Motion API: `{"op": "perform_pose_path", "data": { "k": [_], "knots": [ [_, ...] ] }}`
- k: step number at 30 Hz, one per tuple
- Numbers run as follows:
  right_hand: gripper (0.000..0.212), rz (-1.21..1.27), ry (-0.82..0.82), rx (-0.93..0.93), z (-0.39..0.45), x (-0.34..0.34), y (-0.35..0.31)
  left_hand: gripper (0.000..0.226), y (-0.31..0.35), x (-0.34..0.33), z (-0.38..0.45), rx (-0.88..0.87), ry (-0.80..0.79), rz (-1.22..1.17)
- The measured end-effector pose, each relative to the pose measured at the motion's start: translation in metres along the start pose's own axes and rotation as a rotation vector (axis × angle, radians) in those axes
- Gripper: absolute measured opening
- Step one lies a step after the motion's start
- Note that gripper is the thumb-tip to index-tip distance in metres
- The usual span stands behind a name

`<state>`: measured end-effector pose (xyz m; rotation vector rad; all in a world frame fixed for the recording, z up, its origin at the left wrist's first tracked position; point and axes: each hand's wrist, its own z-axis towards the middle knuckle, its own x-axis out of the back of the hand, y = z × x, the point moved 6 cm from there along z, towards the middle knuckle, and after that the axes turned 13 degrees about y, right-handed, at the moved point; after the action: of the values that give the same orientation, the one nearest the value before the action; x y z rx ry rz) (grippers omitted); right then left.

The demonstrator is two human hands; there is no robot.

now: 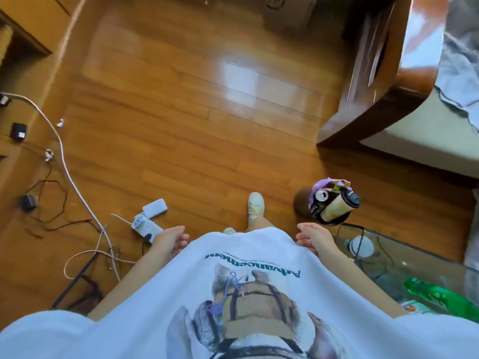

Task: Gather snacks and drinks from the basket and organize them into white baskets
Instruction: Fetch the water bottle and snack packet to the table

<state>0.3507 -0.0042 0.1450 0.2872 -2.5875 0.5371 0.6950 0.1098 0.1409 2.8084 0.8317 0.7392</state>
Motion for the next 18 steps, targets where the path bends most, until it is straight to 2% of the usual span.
{"op": "perform_pose_path", "data": {
  "k": [4, 10, 14, 18],
  "knots": [
    [0.008, -0.092, 0.076, -0.050, 0.009, -0.016, -0.030, 0.021, 0.036, 0.003, 0.021, -0.032, -0.047, -0.090],
    [0.010, -0.153, 0.041, -0.084, 0.026, -0.072, -0.126, 0.019, 0.112, 0.011, 0.058, -0.065, -0.036, -0.145],
    [0.007, -0.204, -0.008, 0.002, 0.031, -0.135, -0.224, 0.027, 0.157, 0.037, 0.082, 0.044, 0.033, -0.259],
    [0.007, -0.426, -0.129, 0.204, 0.015, -0.217, -0.334, 0.032, 0.199, 0.066, 0.095, 0.114, 0.108, -0.390]
  ]
}}
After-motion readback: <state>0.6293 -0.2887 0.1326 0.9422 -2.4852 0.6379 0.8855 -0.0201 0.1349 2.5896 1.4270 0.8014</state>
